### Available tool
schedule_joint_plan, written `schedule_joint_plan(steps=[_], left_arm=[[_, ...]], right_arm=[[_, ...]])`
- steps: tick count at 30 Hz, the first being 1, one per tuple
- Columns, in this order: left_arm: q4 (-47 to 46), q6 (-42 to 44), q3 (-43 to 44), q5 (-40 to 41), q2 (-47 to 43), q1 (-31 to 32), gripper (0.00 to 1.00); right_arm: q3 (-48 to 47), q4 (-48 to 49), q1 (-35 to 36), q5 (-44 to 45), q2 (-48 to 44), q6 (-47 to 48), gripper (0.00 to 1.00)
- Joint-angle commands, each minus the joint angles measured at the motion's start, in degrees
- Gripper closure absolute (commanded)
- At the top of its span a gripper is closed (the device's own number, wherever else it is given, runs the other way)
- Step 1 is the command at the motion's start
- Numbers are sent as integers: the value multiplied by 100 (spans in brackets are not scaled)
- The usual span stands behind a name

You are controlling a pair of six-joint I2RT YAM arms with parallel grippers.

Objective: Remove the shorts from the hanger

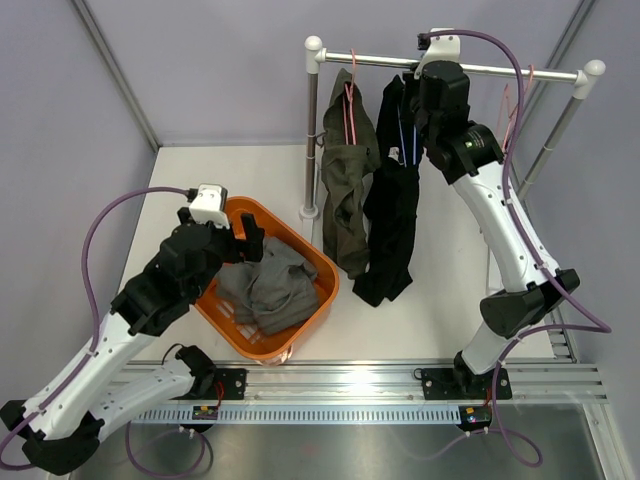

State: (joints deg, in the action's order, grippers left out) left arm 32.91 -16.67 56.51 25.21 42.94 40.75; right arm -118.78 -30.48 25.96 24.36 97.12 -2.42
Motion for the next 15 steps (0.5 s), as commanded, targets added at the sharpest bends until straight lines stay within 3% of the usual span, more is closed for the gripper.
schedule_joint_plan(steps=[1,15], left_arm=[[-416,198,518,-201,179,-23,1],[-530,182,3250,-1255,2394,-23,1]], right_arm=[[-470,96,41,131,-570,145,100],[83,-615,50,-335,-1739,-75,100]])
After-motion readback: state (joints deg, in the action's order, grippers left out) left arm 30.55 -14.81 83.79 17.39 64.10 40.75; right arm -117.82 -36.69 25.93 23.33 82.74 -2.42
